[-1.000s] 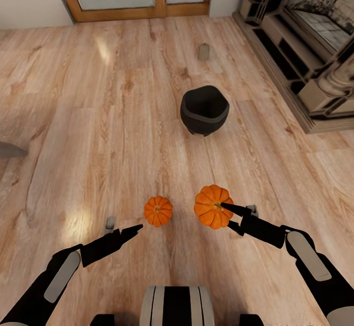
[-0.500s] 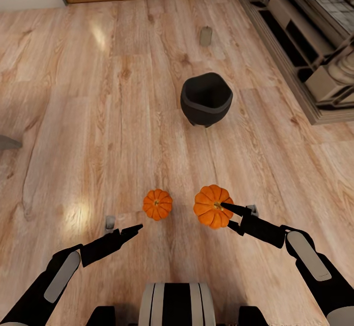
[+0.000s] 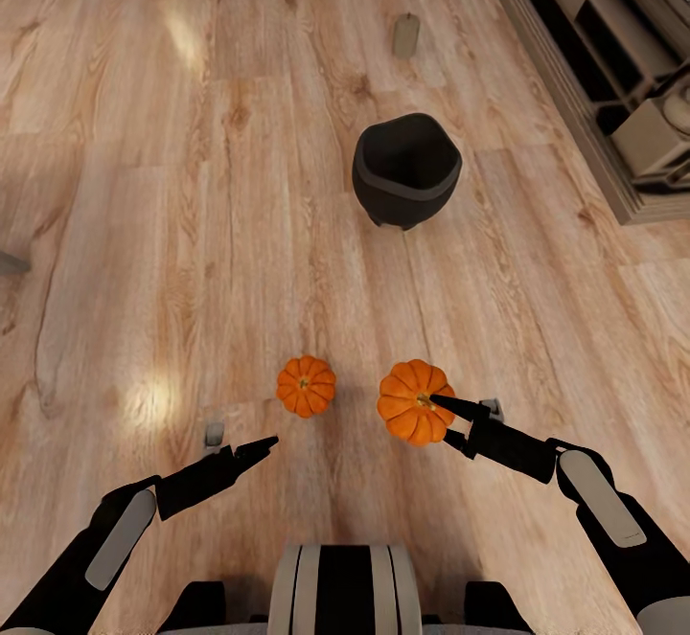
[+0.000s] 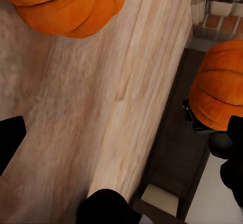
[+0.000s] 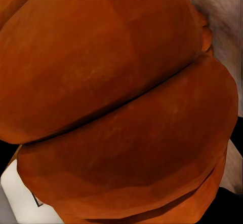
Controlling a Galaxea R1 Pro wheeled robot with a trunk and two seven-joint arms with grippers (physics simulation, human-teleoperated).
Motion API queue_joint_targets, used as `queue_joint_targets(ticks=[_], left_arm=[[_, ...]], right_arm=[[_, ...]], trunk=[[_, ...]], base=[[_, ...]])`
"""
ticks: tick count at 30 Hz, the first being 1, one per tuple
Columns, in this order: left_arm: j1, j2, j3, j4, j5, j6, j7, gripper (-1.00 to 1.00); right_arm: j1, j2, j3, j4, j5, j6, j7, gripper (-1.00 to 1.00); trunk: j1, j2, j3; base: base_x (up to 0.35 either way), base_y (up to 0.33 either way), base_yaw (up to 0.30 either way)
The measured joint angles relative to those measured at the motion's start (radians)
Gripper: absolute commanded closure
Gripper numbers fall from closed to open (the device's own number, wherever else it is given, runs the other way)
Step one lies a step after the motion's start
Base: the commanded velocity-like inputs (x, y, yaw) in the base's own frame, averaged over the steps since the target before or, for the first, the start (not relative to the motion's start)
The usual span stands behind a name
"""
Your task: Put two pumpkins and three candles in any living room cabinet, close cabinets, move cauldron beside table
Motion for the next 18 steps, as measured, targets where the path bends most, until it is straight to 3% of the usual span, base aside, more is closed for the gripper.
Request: queue_joint_targets(ticks=[5,10,18], left_arm=[[0.000,0.000,0.001,0.000,0.000,0.001,0.000,-1.00],[0.000,0.022,0.001,0.000,0.005,0.001,-0.015,-1.00],[0.000,0.030,0.003,0.000,0.003,0.000,-0.054,-1.00]], right_arm=[[0.000,0.000,0.000,0.000,0.000,0.000,0.000,1.00],[0.000,0.001,0.000,-0.001,0.000,0.000,0.000,1.00],[0.000,0.001,0.000,-0.001,0.002,0.000,0.001,1.00]], trunk=[[0.002,-0.001,-0.019],[0.004,-0.002,-0.039],[0.004,-0.002,-0.039]], base=[[0.000,0.000,0.000],[0.000,0.000,0.000],[0.018,0.000,0.000]])
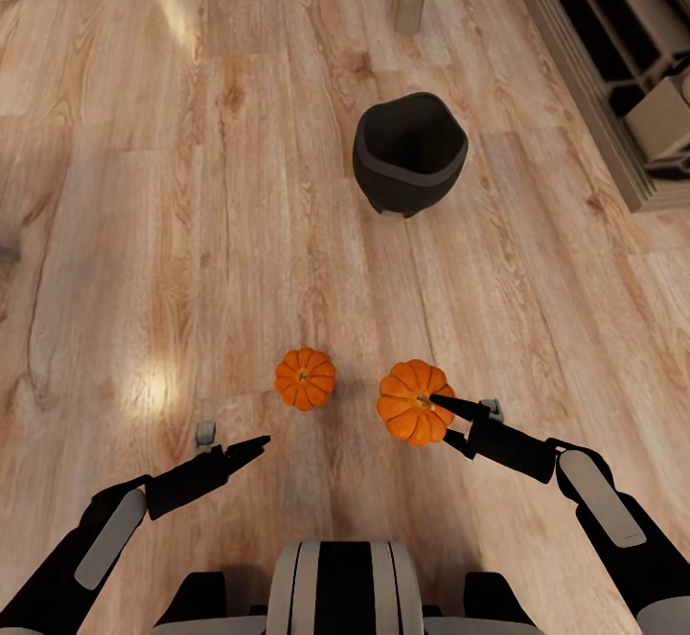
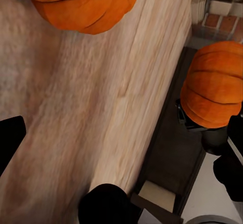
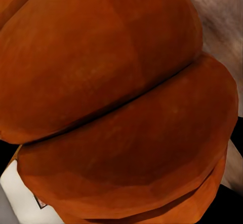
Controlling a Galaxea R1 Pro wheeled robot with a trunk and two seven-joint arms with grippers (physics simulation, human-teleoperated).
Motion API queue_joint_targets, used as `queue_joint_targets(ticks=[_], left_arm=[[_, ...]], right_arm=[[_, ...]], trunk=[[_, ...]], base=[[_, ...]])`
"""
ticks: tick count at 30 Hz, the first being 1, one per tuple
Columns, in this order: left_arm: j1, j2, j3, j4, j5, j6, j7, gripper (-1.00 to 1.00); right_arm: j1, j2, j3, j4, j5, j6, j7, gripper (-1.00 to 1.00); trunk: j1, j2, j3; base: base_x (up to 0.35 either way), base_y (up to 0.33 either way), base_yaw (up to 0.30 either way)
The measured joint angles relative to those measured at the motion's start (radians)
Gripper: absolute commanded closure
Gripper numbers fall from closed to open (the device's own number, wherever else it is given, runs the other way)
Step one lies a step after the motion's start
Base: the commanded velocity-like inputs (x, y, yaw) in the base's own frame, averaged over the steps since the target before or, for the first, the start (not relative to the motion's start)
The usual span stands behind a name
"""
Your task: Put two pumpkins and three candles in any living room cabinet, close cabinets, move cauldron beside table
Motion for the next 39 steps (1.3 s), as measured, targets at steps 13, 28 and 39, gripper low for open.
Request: queue_joint_targets(ticks=[13,28,39], left_arm=[[0.000,-0.001,0.031,0.033,-0.002,0.000,0.000,-1.00],[0.000,0.000,0.040,0.035,-0.002,0.000,0.000,-1.00],[-0.001,0.000,0.085,0.081,0.000,-0.002,0.015,-1.00]], right_arm=[[0.000,0.000,0.000,-0.001,-0.001,-0.001,0.000,1.00],[0.000,-0.001,0.000,-0.001,0.001,-0.002,0.004,1.00],[0.000,-0.002,0.000,-0.005,0.003,-0.003,0.007,1.00]], trunk=[[0.000,0.000,0.000],[0.000,0.000,0.000],[0.000,0.000,0.000]], base=[[0.149,-0.021,0.000],[0.022,0.000,0.000],[0.046,-0.090,0.000]])
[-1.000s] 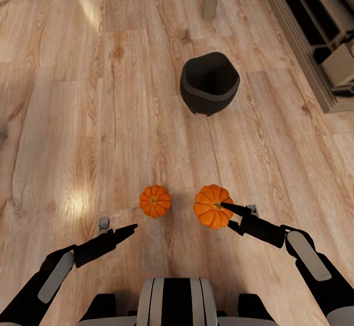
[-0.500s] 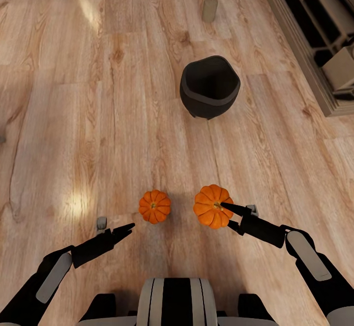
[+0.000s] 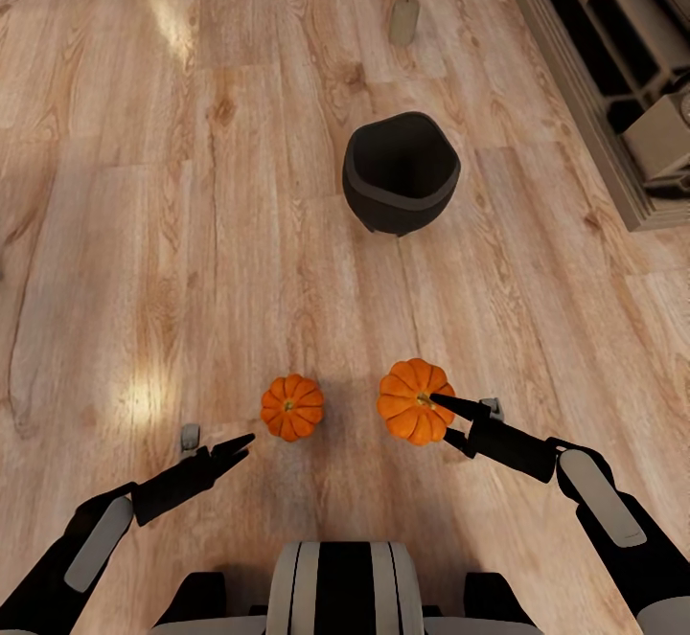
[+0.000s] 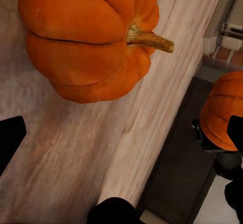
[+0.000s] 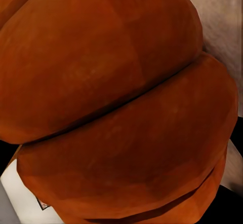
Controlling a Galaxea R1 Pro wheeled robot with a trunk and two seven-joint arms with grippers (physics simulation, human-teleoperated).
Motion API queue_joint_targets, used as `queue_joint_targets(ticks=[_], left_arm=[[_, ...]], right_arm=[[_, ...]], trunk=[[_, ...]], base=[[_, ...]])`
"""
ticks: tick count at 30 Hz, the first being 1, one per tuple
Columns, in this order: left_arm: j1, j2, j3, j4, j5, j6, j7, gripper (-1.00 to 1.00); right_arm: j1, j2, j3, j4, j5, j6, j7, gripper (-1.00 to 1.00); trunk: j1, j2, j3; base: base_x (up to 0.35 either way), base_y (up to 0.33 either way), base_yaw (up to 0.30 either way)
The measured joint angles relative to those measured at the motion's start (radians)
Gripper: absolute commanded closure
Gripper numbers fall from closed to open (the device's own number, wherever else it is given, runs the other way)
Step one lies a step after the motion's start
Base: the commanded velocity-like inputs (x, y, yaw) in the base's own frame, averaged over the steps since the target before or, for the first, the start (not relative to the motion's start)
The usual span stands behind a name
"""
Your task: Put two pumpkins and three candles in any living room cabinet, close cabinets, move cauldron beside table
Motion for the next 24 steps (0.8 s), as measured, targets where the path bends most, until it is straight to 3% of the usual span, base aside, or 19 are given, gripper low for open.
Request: queue_joint_targets(ticks=[9,24], left_arm=[[-0.001,0.001,0.009,0.013,0.001,0.000,0.056,-1.00],[-0.002,0.000,0.011,0.038,0.003,-0.016,0.064,-1.00]], right_arm=[[0.000,0.000,0.000,-0.001,0.001,0.000,0.000,1.00],[0.000,0.000,0.000,-0.003,-0.001,0.000,0.003,1.00]], trunk=[[0.000,0.000,0.000],[0.000,0.000,0.000]], base=[[0.001,-0.003,0.000],[0.000,-0.048,0.000]])
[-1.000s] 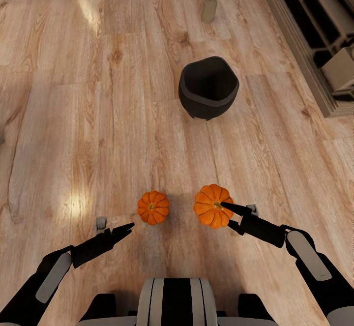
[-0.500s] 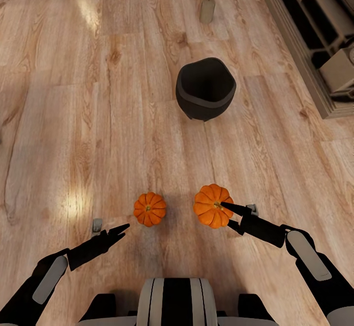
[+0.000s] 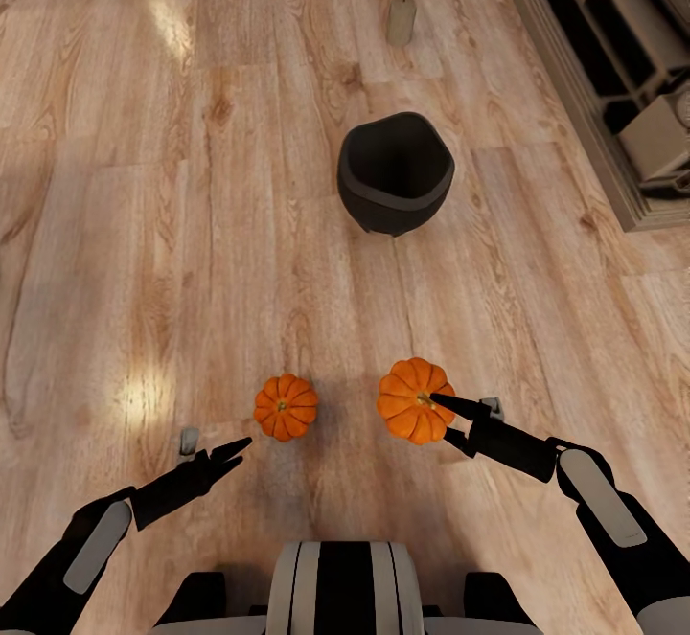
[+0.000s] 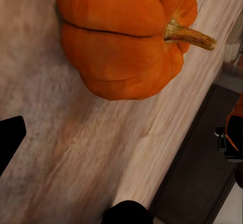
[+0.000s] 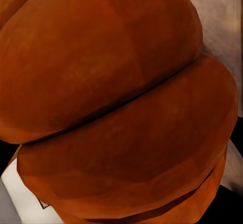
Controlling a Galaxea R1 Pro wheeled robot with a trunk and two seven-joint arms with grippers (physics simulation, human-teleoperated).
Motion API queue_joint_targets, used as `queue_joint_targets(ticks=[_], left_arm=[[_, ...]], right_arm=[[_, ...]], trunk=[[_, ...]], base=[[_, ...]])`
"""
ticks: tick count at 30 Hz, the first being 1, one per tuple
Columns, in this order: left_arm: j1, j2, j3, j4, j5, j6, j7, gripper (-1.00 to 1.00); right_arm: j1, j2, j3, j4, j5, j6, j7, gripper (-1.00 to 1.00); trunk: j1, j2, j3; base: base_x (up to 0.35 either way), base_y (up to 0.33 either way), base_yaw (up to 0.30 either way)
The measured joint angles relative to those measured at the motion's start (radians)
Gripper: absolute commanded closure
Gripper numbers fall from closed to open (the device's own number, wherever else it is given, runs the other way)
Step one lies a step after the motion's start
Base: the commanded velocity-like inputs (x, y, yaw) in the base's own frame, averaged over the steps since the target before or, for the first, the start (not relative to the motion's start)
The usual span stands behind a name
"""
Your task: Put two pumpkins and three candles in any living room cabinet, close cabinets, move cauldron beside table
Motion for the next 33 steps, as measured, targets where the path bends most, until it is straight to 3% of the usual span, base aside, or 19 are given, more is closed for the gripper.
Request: queue_joint_targets(ticks=[33], left_arm=[[-0.002,0.001,0.002,0.005,0.006,-0.018,-0.002,-1.00]], right_arm=[[0.000,0.000,0.000,-0.001,-0.001,0.000,0.001,1.00]], trunk=[[0.000,0.000,0.000]], base=[[0.064,-0.026,0.000]])
